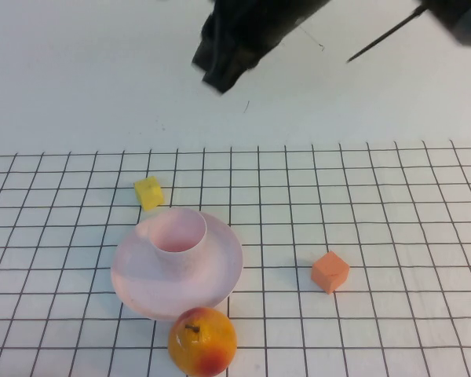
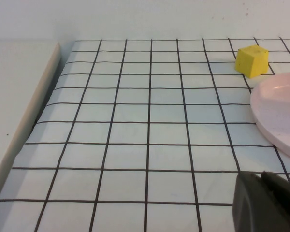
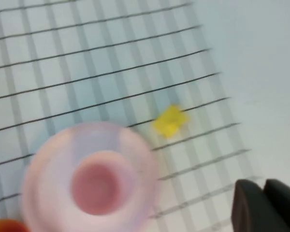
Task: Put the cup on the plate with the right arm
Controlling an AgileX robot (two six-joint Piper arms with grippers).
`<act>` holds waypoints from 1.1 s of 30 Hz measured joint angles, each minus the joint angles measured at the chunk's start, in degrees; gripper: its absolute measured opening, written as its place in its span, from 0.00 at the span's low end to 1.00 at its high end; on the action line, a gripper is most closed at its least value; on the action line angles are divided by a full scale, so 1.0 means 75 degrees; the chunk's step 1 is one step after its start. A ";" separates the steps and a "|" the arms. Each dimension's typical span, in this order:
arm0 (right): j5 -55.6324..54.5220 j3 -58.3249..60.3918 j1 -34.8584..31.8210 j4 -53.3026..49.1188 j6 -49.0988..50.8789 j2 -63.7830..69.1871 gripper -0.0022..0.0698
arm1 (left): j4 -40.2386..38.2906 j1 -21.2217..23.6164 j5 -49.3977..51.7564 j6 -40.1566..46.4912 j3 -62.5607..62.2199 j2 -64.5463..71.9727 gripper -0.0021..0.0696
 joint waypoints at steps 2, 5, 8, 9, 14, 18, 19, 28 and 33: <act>0.0000 0.0001 0.0000 -0.0731 0.0103 -0.0679 0.06 | 0.0000 0.0000 0.0000 0.0000 0.0000 0.0000 0.03; 0.0000 0.0130 0.0000 -0.1927 0.0390 -0.1625 0.04 | 0.0000 0.0000 0.0000 0.0000 0.0000 0.0000 0.03; 0.0000 0.0464 0.0000 -0.3125 0.0772 -0.2547 0.03 | 0.0000 0.0000 0.0000 0.0000 0.0000 0.0000 0.03; 0.0000 0.0663 0.0000 -0.3502 0.0869 -0.2881 0.03 | 0.0000 0.0000 0.0000 0.0000 0.0000 0.0000 0.03; 0.0000 0.2069 0.0000 -0.4523 0.1216 -0.4470 0.03 | 0.0000 0.0000 0.0000 0.0000 0.0000 0.0000 0.03; 0.0000 0.3458 0.0000 -0.4558 0.1564 -0.5645 0.03 | 0.0000 0.0000 0.0000 0.0000 0.0000 0.0000 0.03; 0.0000 0.3851 0.0000 -0.4523 0.1727 -0.5938 0.03 | 0.0000 0.0000 0.0000 0.0000 0.0000 0.0000 0.03; 0.0000 0.7128 0.0000 -0.3794 0.4322 -0.8174 0.03 | 0.0000 0.0000 0.0000 0.0000 0.0000 0.0000 0.03; 0.0000 0.8175 0.0000 -0.3396 0.4846 -0.8780 0.03 | 0.0000 0.0000 0.0000 0.0000 0.0000 0.0000 0.03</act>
